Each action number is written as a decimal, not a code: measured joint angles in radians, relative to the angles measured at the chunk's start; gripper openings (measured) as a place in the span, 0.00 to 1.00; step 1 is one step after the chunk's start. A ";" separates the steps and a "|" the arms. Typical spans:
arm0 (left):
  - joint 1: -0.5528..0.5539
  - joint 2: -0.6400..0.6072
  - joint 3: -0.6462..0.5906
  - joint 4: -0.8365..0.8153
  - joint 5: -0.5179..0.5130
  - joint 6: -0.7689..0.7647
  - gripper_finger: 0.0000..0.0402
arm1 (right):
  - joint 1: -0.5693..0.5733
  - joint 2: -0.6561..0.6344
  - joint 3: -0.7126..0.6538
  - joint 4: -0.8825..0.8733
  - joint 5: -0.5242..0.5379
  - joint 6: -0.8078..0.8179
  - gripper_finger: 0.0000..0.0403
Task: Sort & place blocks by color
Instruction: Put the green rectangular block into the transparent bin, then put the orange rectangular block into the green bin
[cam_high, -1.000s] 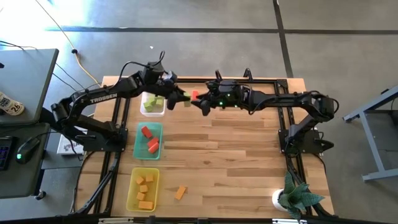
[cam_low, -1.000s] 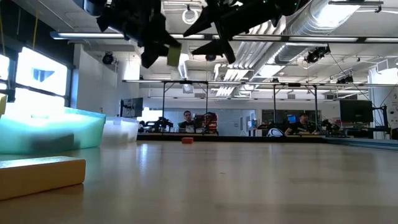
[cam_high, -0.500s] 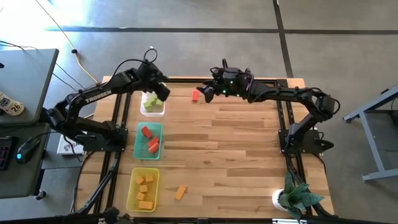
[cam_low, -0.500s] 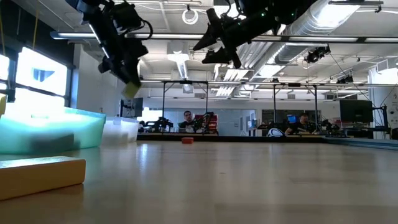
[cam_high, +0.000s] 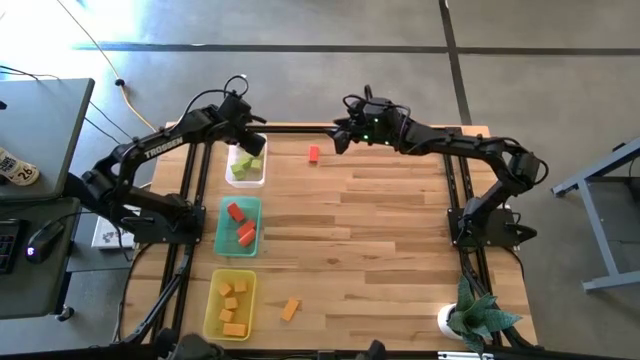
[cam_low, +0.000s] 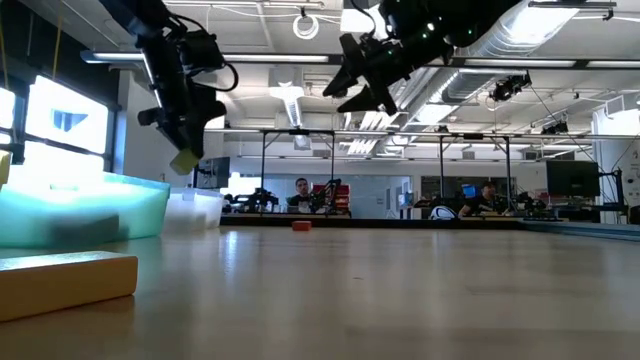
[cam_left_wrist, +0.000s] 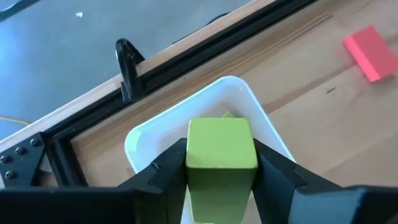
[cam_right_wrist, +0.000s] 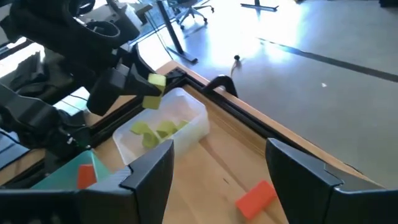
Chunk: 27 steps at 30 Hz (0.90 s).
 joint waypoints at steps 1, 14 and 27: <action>0.003 0.004 0.000 0.000 0.000 -0.002 0.33 | -0.006 0.000 0.000 -0.007 -0.002 0.003 0.59; 0.015 0.012 0.000 -0.057 0.001 -0.074 0.47 | -0.071 0.012 0.000 -0.055 -0.057 -0.001 0.59; -0.044 0.012 0.039 0.062 0.166 -0.294 0.55 | -0.087 0.042 0.001 -0.048 0.003 0.000 0.59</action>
